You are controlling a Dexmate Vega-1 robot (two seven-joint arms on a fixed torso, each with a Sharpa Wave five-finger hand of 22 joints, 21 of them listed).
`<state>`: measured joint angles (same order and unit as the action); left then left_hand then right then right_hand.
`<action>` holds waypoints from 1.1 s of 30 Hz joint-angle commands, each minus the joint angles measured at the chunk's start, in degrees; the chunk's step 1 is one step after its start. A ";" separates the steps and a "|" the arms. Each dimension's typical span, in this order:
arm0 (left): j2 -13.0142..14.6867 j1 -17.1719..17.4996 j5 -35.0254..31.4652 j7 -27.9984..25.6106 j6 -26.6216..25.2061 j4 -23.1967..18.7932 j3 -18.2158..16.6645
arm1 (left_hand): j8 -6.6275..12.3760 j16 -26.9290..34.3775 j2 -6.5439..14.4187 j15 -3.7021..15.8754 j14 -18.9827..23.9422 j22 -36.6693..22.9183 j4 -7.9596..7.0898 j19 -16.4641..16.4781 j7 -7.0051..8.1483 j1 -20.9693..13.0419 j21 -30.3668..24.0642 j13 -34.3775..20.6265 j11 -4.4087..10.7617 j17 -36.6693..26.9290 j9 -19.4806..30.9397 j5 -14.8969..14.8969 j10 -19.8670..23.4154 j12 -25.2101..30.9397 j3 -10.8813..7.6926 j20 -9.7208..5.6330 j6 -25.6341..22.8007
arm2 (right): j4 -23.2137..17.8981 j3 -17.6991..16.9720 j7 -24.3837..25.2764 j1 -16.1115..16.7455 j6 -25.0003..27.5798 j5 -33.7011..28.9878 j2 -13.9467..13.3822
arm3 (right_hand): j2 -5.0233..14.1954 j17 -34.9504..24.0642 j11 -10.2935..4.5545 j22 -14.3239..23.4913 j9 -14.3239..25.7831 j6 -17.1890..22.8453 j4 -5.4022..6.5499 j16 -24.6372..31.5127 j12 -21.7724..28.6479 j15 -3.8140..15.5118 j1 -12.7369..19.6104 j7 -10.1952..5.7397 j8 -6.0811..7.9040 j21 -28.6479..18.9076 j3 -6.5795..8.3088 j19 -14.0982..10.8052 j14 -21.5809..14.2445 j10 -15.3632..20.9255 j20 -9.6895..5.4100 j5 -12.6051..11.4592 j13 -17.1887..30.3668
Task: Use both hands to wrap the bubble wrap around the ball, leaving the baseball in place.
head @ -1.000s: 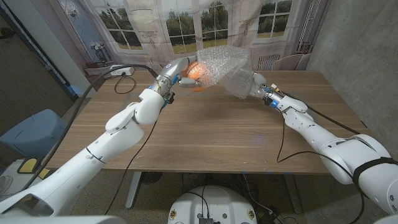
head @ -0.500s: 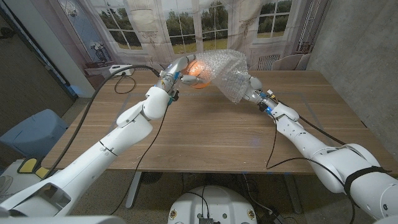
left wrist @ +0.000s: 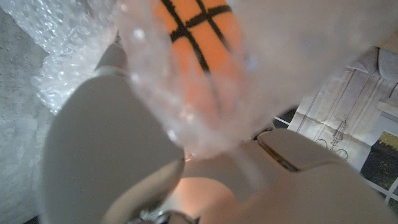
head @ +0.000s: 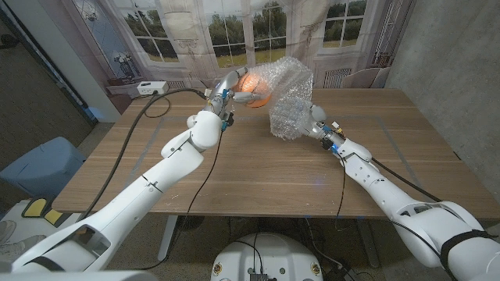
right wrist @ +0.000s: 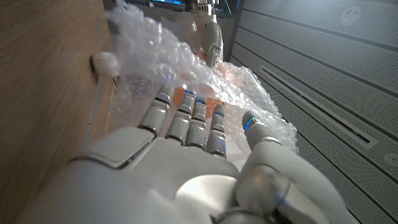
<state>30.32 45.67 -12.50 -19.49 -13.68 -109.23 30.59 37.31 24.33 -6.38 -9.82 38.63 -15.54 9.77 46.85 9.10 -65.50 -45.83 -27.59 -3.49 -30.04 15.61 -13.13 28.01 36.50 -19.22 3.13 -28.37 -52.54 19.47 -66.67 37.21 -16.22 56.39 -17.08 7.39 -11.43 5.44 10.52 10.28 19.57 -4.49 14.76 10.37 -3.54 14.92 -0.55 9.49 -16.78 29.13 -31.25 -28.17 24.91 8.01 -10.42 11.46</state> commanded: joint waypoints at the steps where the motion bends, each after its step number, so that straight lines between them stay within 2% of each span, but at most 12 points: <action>1: -2.38 -1.80 -7.83 -9.06 -6.19 2.01 6.12 | 0.22 -0.22 13.95 22.89 28.97 0.02 -0.66 4.44 -10.11 -12.53 -0.70 -7.08 8.76 -0.07 0.26 -0.42 19.33 0.04 -1.17 -11.41 -18.51 | -9.29 1.22 2.52 4.07 5.72 1.66 -3.47 | -0.11 -0.12 0.29 0.28 0.11 -1.31 0.55 -0.57 -0.07 -0.93 -1.06 -0.05 0.17 -0.98 -0.56 -2.10 0.24 -1.20 0.81 0.28 -0.03; 2: -1.70 -2.54 -11.48 -9.18 -8.51 1.81 8.02 | 0.22 -0.27 13.93 22.89 28.97 0.06 -0.65 4.43 -10.12 -12.51 -0.75 -7.02 8.81 -0.07 0.25 -0.45 19.48 0.05 -1.19 -11.40 -18.55 | -11.58 1.21 4.43 5.01 7.52 1.94 -4.54 | -0.24 -0.13 0.47 0.27 0.11 -1.73 0.68 -0.59 -0.16 -1.27 -1.37 0.04 0.21 -1.15 -0.73 -2.66 0.08 -1.80 0.87 0.31 -0.04; 4: -1.33 -2.93 -13.43 -9.13 -9.74 1.72 9.02 | 0.28 -0.47 13.86 22.90 29.07 0.23 -0.66 4.51 -10.05 -12.37 -1.02 -6.86 8.80 -0.06 0.19 -0.59 19.59 -0.06 -1.27 -11.41 -18.79 | -12.69 1.30 5.43 5.47 7.63 1.83 -5.10 | -0.35 -0.15 0.80 0.26 0.11 -2.11 0.89 -0.73 -0.13 -1.71 -1.78 0.13 0.30 -1.32 -0.95 -3.25 0.19 -2.17 0.86 0.34 -0.04; 5: -0.53 -3.72 -17.58 -8.93 -12.16 1.49 11.10 | 0.34 -0.55 13.80 22.91 29.13 0.31 -0.66 4.49 -9.96 -12.30 -1.13 -6.75 8.77 -0.06 0.16 -0.65 19.67 -0.13 -1.30 -11.41 -18.99 | -15.25 1.20 7.53 6.48 9.56 2.16 -6.41 | -0.50 -0.15 0.95 0.25 0.11 -2.53 0.99 -0.81 -0.15 -1.78 -2.03 0.21 0.26 -1.39 -1.12 -3.54 0.26 -2.49 1.01 0.38 -0.04; 7: -0.18 -4.21 -20.27 -8.45 -13.84 1.33 12.30 | 0.42 -0.64 13.69 22.92 29.21 0.41 -0.65 4.55 -9.88 -12.21 -1.28 -6.62 8.83 -0.06 0.12 -0.71 19.91 -0.15 -1.32 -11.44 -19.28 | -16.17 1.33 8.30 6.75 9.72 2.10 -7.00 | -0.77 -0.18 1.28 0.24 0.11 -3.53 1.23 -0.86 -0.10 -1.96 -2.59 0.44 0.17 -1.60 -1.48 -4.30 0.13 -2.93 0.91 0.48 -0.04; 8: 0.49 -5.09 -24.46 -8.00 -15.83 1.34 14.40 | 0.51 -0.72 13.62 22.92 29.36 0.52 -0.64 4.55 -9.85 -12.13 -1.43 -6.43 8.90 -0.06 0.07 -0.79 19.97 -0.28 -1.36 -11.47 -19.59 | -18.46 1.45 9.65 7.25 12.17 2.50 -8.46 | -0.88 -0.18 1.42 0.23 0.10 -4.05 1.35 -0.93 -0.08 -2.16 -2.86 0.40 0.14 -1.65 -1.64 -4.53 0.16 -3.16 0.94 0.52 -0.04; 15: 1.70 -7.15 -38.15 -3.90 -21.40 1.54 20.29 | 0.65 -0.99 13.27 22.94 29.75 0.86 -0.63 4.52 -9.47 -11.78 -1.92 -5.83 9.45 -0.08 -0.10 -1.01 20.85 -0.44 -1.41 -11.57 -20.22 | -25.38 3.51 12.95 7.09 20.43 2.22 -14.57 | -0.79 -0.32 2.12 0.22 0.13 -6.26 2.41 -1.40 -0.14 -2.90 -4.45 0.56 0.19 -1.70 -2.38 -5.27 0.75 -4.89 0.55 0.56 -0.05; 19: 1.71 -7.30 -43.41 -1.80 -23.22 1.65 21.62 | 0.66 -1.16 13.08 22.97 29.99 1.08 -0.66 4.44 -9.36 -11.51 -2.24 -5.49 9.72 -0.11 -0.23 -1.15 21.08 -0.66 -1.44 -11.60 -20.47 | -29.23 4.77 16.14 6.45 26.74 2.15 -18.44 | -1.21 -0.39 3.34 0.23 0.16 -8.00 3.46 -1.46 0.04 -3.83 -6.18 0.77 0.38 -2.57 -3.36 -8.10 0.36 -5.97 0.62 0.43 -0.05; 23: 2.05 -7.59 -47.33 2.55 -24.40 1.15 22.44 | 0.76 -1.32 12.88 23.01 30.26 1.30 -0.67 4.44 -8.99 -11.24 -2.58 -5.28 10.00 -0.14 -0.38 -1.28 21.38 -0.77 -1.45 -11.72 -20.98 | -32.06 5.32 19.79 6.11 32.59 3.24 -21.16 | -1.80 -0.33 4.77 0.21 0.16 -9.18 4.59 -1.50 0.31 -5.46 -8.02 1.72 0.70 -3.98 -4.40 -12.59 -0.53 -6.66 0.90 0.15 -0.10; 29: 3.56 -8.39 -52.79 12.72 -24.15 -0.47 23.76 | 0.82 -1.64 12.58 23.07 30.30 1.57 -0.56 4.16 -8.75 -11.08 -2.96 -4.84 10.20 -0.18 -0.58 -1.48 21.77 -1.05 -1.52 -11.88 -21.47 | -33.17 7.15 22.94 3.46 39.10 2.02 -24.82 | -1.70 -0.28 5.50 0.17 0.13 -10.30 5.04 -2.21 0.12 -6.22 -8.58 2.87 0.60 -3.76 -4.54 -12.66 0.68 -7.79 1.62 0.00 -0.11; 31: 4.28 -8.89 -54.21 17.35 -23.25 -1.28 24.06 | 0.80 -1.72 12.52 23.09 30.30 1.64 -0.54 4.06 -8.62 -11.05 -3.06 -4.69 10.07 -0.20 -0.63 -1.53 21.90 -1.14 -1.54 -11.93 -21.51 | -32.92 7.47 24.12 2.74 39.86 1.06 -25.73 | -1.36 -0.16 5.69 0.14 0.10 -10.79 5.17 -2.93 0.02 -7.14 -8.54 3.10 0.74 -2.98 -4.26 -11.30 2.10 -8.94 2.99 -0.10 -0.13; 33: 4.68 -9.18 -55.00 21.14 -22.12 -1.91 24.00 | 0.76 -1.83 12.44 23.12 30.32 1.74 -0.50 3.95 -8.48 -11.02 -3.24 -4.68 10.10 -0.23 -0.72 -1.60 21.90 -1.23 -1.58 -11.98 -21.56 | -31.54 8.58 23.35 0.97 39.63 -1.44 -26.85 | -1.16 0.15 5.62 0.12 0.06 -11.90 4.18 -3.57 -0.13 -7.55 -7.15 3.08 0.66 -2.08 -3.41 -9.79 3.42 -10.56 3.89 -0.15 -0.15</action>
<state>32.76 38.21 -56.13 -16.36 -35.74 -108.62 51.89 37.36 22.79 -6.38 -10.74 40.38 -13.78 10.00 46.84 8.16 -65.49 -48.60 -27.59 -4.61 -30.01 14.73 -14.24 29.13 35.38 -19.45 3.13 -29.31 -81.81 24.63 -47.89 42.62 14.87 58.82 -36.49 5.85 -11.47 11.15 10.52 10.27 8.76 0.46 11.77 10.37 -10.68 6.48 2.40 9.86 -19.68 24.67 -42.28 -26.15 15.85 10.86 -10.19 11.18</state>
